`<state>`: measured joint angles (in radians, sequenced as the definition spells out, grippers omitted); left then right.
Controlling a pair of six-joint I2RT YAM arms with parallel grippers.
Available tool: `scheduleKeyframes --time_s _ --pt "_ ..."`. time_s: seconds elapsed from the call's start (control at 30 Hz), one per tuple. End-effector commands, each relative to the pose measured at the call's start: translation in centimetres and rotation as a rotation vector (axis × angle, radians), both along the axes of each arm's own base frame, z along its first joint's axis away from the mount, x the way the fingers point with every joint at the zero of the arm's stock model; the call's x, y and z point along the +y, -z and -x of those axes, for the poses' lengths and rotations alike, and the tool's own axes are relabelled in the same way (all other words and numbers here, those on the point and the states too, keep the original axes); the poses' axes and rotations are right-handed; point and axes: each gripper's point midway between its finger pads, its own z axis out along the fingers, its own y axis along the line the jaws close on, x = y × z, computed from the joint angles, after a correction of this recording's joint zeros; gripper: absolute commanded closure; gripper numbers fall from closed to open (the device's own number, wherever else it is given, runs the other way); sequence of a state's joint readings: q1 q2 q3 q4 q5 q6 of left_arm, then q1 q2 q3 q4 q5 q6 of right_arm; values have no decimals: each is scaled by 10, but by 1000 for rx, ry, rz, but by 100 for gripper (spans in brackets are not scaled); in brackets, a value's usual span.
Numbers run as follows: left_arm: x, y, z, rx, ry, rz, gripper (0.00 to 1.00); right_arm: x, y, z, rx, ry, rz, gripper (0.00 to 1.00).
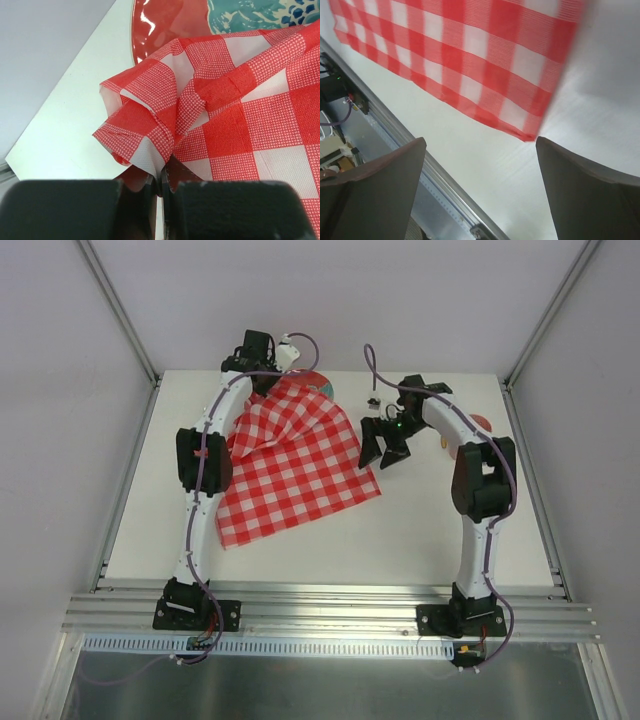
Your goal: Set the dinner table for one person
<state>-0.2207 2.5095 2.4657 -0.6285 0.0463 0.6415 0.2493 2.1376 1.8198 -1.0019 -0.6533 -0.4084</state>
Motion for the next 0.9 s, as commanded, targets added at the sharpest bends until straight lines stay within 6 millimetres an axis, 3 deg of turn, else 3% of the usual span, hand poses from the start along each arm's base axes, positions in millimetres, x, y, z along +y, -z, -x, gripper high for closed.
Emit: scheduleKeyframes --time_s 0.0,0.07,0.2,0.33,0.57,0.67,0.7,0.77,0.8,0.87 --pt "1 -68 -3 -136 7 10 100 55 -55 36 -99 -144 -172 3" --pt "0 -69 -3 -137 1 17 100 78 -62 47 -101 -149 -240 3" --pt "2 -72 -2 -139 -14 21 100 148 -49 68 -11 -190 -338 3" --pt "6 -68 2 -126 -26 9 100 178 -21 64 87 -157 -357 3" --pt "7 -73 0 -134 -49 23 100 165 34 66 169 -110 -234 3" --pt "9 -72 1 -128 -65 34 100 146 53 59 78 -121 -55 3" --pt "10 -73 2 -127 -70 40 100 126 64 55 24 -115 107 3" --pt "11 -73 2 -125 -80 46 100 115 68 47 -108 -223 261 3" --pt "11 -74 2 -126 -83 49 100 97 74 44 -151 -251 397 3" --pt "13 -74 2 -126 -91 55 100 85 76 46 -154 -304 476 3"
